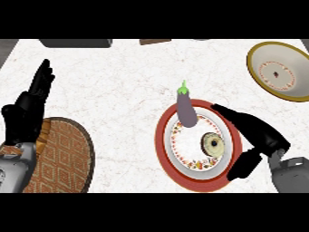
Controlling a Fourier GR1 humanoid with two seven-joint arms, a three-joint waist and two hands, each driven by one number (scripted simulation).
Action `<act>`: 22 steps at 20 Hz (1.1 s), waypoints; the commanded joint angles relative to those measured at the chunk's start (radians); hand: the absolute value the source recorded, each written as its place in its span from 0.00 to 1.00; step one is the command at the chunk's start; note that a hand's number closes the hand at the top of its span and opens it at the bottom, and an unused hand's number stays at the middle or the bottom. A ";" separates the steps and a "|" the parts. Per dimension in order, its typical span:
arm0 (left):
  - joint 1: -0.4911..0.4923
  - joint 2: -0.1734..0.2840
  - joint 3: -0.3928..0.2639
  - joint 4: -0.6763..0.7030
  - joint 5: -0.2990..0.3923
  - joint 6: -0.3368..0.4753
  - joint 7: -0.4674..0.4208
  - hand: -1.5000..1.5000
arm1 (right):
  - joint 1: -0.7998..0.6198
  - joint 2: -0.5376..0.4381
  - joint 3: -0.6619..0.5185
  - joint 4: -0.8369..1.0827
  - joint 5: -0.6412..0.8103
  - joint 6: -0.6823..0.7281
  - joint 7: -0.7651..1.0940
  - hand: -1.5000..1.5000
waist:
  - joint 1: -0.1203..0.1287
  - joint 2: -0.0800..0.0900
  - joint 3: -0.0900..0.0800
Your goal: Pick the cupcake from the plate and place it in the bowl
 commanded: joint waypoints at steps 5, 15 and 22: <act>-0.012 -0.034 0.046 -0.065 -0.052 -0.046 0.074 0.50 | -0.057 0.098 -0.044 0.158 0.108 0.017 -0.084 0.00 | -0.001 0.000 0.000; -0.024 -0.112 0.069 0.074 -0.105 -0.057 -0.047 0.50 | -0.087 0.167 -0.002 0.312 0.261 -0.025 -0.232 1.00 | -0.002 0.001 0.000; -0.055 -0.077 0.145 0.034 -0.079 -0.129 0.016 0.50 | -0.080 0.172 -0.040 0.338 0.340 -0.072 -0.345 1.00 | -0.003 0.000 0.000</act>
